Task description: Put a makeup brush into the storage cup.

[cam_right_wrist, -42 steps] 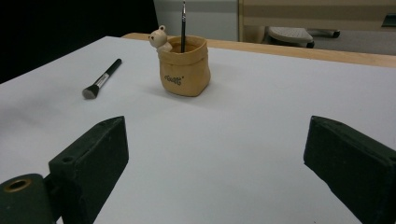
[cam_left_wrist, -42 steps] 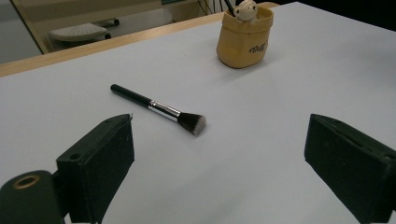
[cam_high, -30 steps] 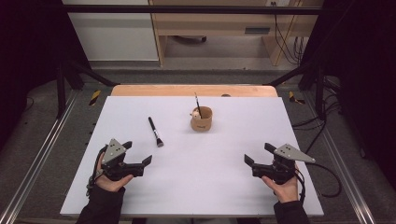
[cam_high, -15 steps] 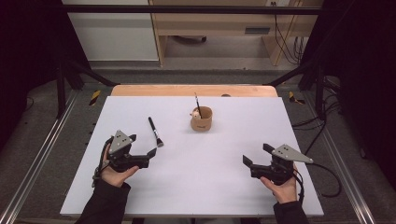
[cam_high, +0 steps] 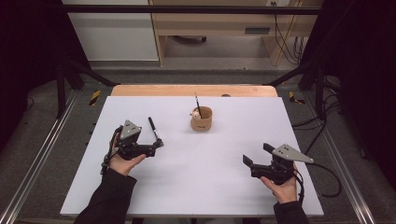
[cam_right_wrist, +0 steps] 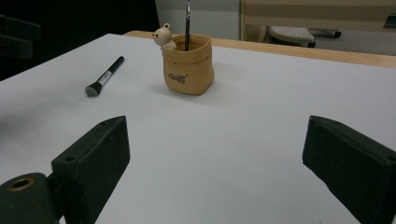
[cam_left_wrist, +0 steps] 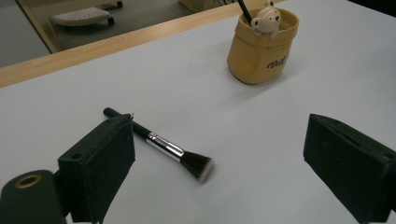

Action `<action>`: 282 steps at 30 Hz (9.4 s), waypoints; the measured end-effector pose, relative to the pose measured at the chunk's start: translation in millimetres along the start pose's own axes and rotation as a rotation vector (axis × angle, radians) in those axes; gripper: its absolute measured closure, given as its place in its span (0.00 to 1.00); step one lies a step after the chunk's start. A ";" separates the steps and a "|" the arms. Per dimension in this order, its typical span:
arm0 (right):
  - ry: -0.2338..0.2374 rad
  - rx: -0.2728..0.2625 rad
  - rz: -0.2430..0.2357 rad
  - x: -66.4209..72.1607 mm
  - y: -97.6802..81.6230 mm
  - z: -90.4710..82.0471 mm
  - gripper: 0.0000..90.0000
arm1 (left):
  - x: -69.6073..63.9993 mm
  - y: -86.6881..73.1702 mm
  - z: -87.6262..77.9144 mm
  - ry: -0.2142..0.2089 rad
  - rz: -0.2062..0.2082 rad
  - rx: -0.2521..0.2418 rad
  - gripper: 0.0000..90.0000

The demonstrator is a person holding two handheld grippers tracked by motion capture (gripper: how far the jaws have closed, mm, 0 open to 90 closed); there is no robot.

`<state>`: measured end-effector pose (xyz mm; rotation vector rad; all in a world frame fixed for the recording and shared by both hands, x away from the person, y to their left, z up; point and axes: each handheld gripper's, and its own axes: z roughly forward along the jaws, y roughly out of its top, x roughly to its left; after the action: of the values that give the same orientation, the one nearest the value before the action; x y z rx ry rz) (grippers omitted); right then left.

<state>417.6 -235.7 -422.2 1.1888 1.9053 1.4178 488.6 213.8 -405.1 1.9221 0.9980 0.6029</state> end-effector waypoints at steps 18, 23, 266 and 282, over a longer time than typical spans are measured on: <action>0.001 0.003 0.007 0.1 -0.2 0.3 0.09 | 17.4 5.2 37.6 0.045 -0.037 0.071 0.12; 0.001 0.004 0.009 0.1 -0.3 0.5 0.09 | 22.3 5.2 47.5 0.061 -0.049 0.088 0.14; 0.188 0.347 -0.603 110.7 55.7 45.4 0.17 | -93.0 28.3 -5.5 -0.476 0.418 0.303 0.86; 0.220 0.413 -0.691 120.5 50.9 53.8 0.27 | -103.2 28.5 -1.0 -0.514 0.454 0.320 0.86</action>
<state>416.8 -100.9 -379.6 0.4295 2.5062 0.8233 441.5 120.2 -382.9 2.4438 0.3415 0.1685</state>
